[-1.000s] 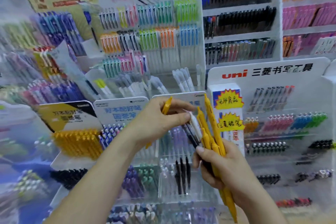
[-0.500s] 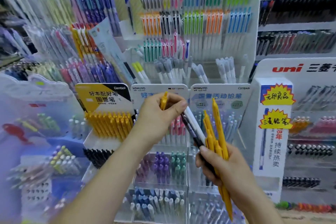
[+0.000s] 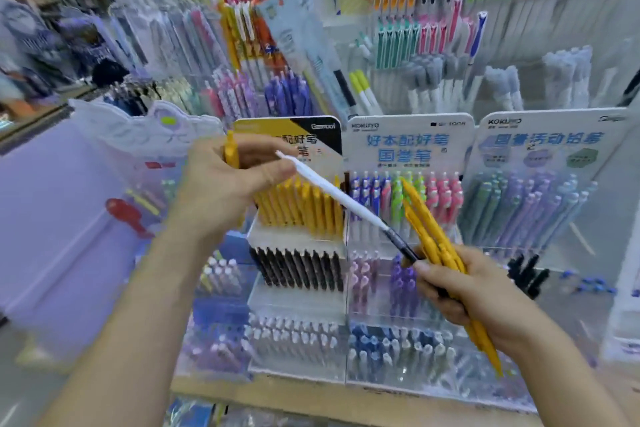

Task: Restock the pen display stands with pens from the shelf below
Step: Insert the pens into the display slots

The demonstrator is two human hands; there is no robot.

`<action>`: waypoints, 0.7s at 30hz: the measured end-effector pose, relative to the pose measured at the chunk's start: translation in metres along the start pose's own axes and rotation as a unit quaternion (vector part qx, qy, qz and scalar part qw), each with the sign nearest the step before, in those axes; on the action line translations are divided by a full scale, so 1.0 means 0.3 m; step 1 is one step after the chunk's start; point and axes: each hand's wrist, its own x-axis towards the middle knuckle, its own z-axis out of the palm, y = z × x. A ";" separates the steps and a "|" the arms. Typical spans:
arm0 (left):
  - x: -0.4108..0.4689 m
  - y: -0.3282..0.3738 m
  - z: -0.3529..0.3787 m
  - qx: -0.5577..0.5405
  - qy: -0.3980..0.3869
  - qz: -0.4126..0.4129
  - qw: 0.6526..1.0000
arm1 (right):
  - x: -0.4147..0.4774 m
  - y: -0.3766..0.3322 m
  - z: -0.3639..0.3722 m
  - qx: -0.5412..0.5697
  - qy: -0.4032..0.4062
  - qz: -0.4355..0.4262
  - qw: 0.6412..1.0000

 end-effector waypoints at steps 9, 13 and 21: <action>-0.027 -0.333 -0.280 0.157 -0.167 -0.073 0.971 | 0.034 0.160 0.311 0.090 0.157 0.010 0.983; -0.089 -0.437 -0.254 0.218 -0.264 -0.048 0.938 | -0.010 0.208 0.380 0.107 0.211 0.007 0.972; -0.171 -0.580 -0.302 0.238 -0.333 -0.059 0.911 | -0.067 0.311 0.469 0.155 0.264 0.020 0.952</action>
